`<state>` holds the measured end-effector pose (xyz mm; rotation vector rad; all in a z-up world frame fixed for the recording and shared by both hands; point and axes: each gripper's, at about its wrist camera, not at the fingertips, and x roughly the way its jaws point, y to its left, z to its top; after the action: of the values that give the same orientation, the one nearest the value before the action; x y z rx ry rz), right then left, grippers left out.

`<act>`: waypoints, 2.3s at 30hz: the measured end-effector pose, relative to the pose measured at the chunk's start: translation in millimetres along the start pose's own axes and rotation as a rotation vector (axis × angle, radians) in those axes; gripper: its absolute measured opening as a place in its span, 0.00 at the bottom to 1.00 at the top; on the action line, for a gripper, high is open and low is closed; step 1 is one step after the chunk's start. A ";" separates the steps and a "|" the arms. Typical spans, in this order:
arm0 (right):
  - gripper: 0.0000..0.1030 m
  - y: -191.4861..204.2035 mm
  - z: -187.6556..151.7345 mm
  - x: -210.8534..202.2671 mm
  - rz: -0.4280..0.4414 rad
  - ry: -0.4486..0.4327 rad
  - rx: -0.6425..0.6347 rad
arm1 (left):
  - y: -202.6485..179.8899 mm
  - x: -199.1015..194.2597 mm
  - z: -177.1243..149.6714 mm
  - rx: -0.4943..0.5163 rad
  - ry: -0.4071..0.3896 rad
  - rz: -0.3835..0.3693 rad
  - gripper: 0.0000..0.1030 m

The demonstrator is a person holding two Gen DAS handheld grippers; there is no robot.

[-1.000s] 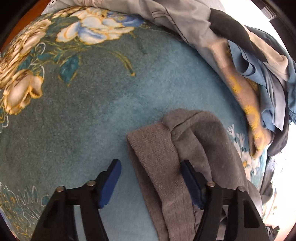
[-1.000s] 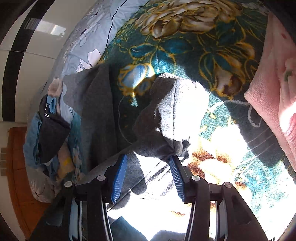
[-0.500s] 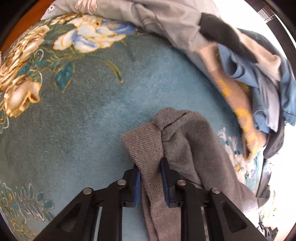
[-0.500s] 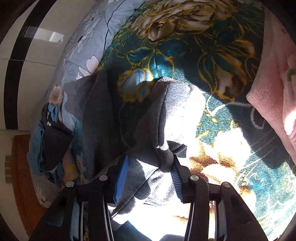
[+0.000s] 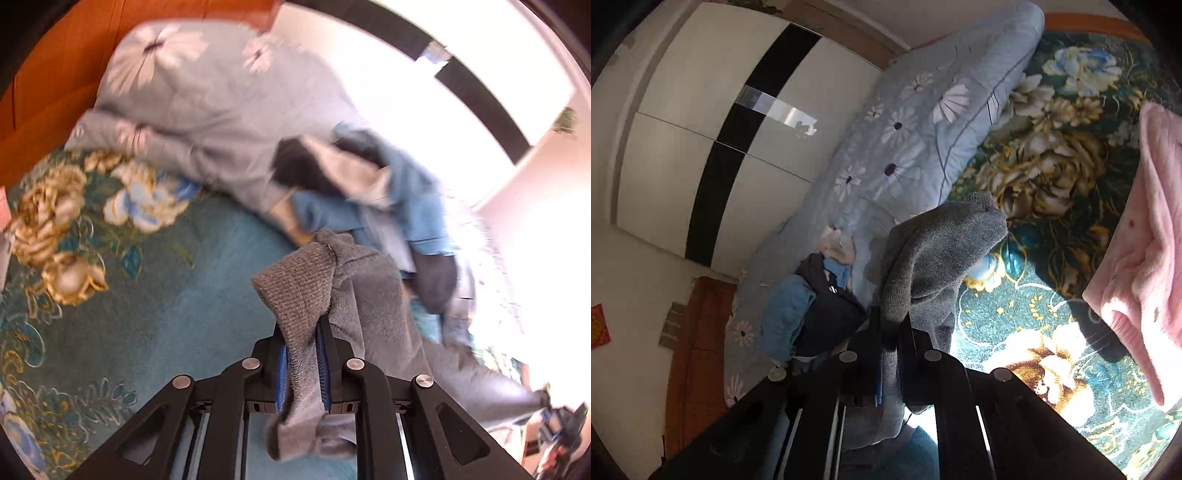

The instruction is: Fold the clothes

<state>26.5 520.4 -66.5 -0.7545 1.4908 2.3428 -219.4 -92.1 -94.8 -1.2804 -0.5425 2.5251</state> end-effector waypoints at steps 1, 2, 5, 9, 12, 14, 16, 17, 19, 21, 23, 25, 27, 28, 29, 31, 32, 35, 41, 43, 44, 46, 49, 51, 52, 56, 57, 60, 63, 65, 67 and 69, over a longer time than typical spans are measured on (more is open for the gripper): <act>0.06 6.1 3.4 -14.5 0.014 -0.024 -0.015 | -2.9 -14.9 -2.3 0.015 -0.018 -0.017 0.14; 0.06 12.3 6.8 -28.9 0.029 -0.048 -0.029 | -5.8 -29.8 -4.5 0.030 -0.035 -0.034 0.14; 0.06 27.3 14.3 -74.9 0.067 -0.118 -0.072 | -13.6 -73.9 -19.9 0.088 -0.070 -0.077 0.14; 0.06 39.9 20.3 -120.6 0.076 -0.183 -0.145 | -12.5 -126.5 -35.4 0.132 -0.072 -0.159 0.14; 0.06 53.4 20.6 -140.0 0.054 -0.200 -0.215 | -11.5 -160.4 -38.5 0.154 -0.071 -0.197 0.14; 0.06 62.0 20.9 -134.0 0.041 -0.181 -0.257 | -7.4 -170.8 -35.5 0.161 -0.068 -0.194 0.14; 0.06 66.5 22.6 -109.7 0.035 -0.143 -0.285 | -0.4 -168.1 -30.0 0.166 -0.063 -0.155 0.14; 0.06 69.7 23.3 -92.6 0.028 -0.119 -0.291 | 6.4 -159.9 -26.7 0.150 -0.050 -0.130 0.14; 0.06 78.3 24.2 -47.4 0.021 -0.060 -0.307 | 23.1 -136.9 -19.1 0.106 -0.016 -0.085 0.14; 0.06 87.0 24.9 -2.2 0.013 -0.003 -0.322 | 42.6 -107.6 -9.6 0.055 0.022 -0.045 0.14; 0.06 97.7 23.6 48.1 0.006 0.044 -0.325 | 61.2 -73.4 -0.1 0.016 0.070 0.012 0.14; 0.06 107.1 22.9 93.6 0.003 0.069 -0.323 | 77.6 -42.3 8.8 -0.014 0.110 0.052 0.14; 0.06 120.0 25.8 140.2 0.000 0.098 -0.353 | 92.8 -14.0 17.9 -0.041 0.136 0.086 0.14; 0.06 125.9 28.0 159.7 -0.002 0.104 -0.367 | 99.9 -0.9 22.3 -0.054 0.146 0.102 0.14; 0.06 131.8 29.9 179.0 -0.005 0.110 -0.380 | 107.2 12.4 26.7 -0.070 0.157 0.119 0.14; 0.06 140.3 32.5 214.0 -0.016 0.116 -0.399 | 120.6 37.4 34.9 -0.100 0.171 0.139 0.14; 0.06 143.3 33.9 230.8 -0.022 0.122 -0.408 | 127.2 50.5 39.0 -0.115 0.179 0.147 0.14; 0.06 147.1 29.8 272.1 -0.067 0.136 -0.457 | 139.4 80.3 42.4 -0.149 0.206 0.170 0.15; 0.08 131.6 12.0 333.2 -0.166 0.247 -0.535 | 147.5 128.3 35.1 -0.144 0.277 0.228 0.19; 0.08 128.3 5.4 340.5 -0.193 0.280 -0.574 | 149.8 134.5 31.2 -0.160 0.290 0.239 0.20; 0.08 126.9 3.0 339.4 -0.191 0.291 -0.584 | 151.0 134.0 29.6 -0.172 0.292 0.236 0.20; 0.14 125.4 -1.1 328.6 -0.171 0.296 -0.589 | 152.4 130.9 26.4 -0.191 0.300 0.226 0.26; 0.47 117.1 -8.0 302.2 -0.139 0.279 -0.583 | 151.6 119.3 17.2 -0.187 0.325 0.225 0.43; 0.47 101.2 -14.1 282.8 -0.133 0.270 -0.552 | 150.7 108.9 8.3 -0.174 0.338 0.233 0.46; 0.47 84.9 -17.6 278.6 -0.153 0.284 -0.516 | 151.1 103.4 2.1 -0.167 0.347 0.245 0.52; 0.47 17.0 -33.6 273.3 -0.222 0.359 -0.332 | 156.7 86.3 -38.9 -0.179 0.440 0.251 0.57; 0.47 0.5 -38.6 275.2 -0.232 0.379 -0.278 | 159.1 83.8 -49.3 -0.195 0.461 0.247 0.57; 0.47 -32.8 -52.8 282.1 -0.244 0.410 -0.152 | 163.8 79.0 -76.9 -0.264 0.517 0.222 0.57; 0.47 -38.4 -64.8 292.0 -0.237 0.425 -0.099 | 167.0 81.2 -95.1 -0.358 0.550 0.188 0.57; 0.31 -35.1 -71.9 297.8 -0.230 0.429 -0.093 | 167.0 84.2 -103.6 -0.427 0.569 0.168 0.57; 0.12 -30.4 -74.0 298.7 -0.213 0.424 -0.077 | 165.0 87.6 -109.6 -0.473 0.579 0.153 0.57; 0.06 -25.3 -73.1 295.5 -0.191 0.409 -0.066 | 162.3 88.5 -112.3 -0.483 0.569 0.174 0.55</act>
<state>-185.9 449.7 -274.4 -1.3946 1.4143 2.1912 -189.0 -179.6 -290.2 -2.1941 -0.9599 2.0511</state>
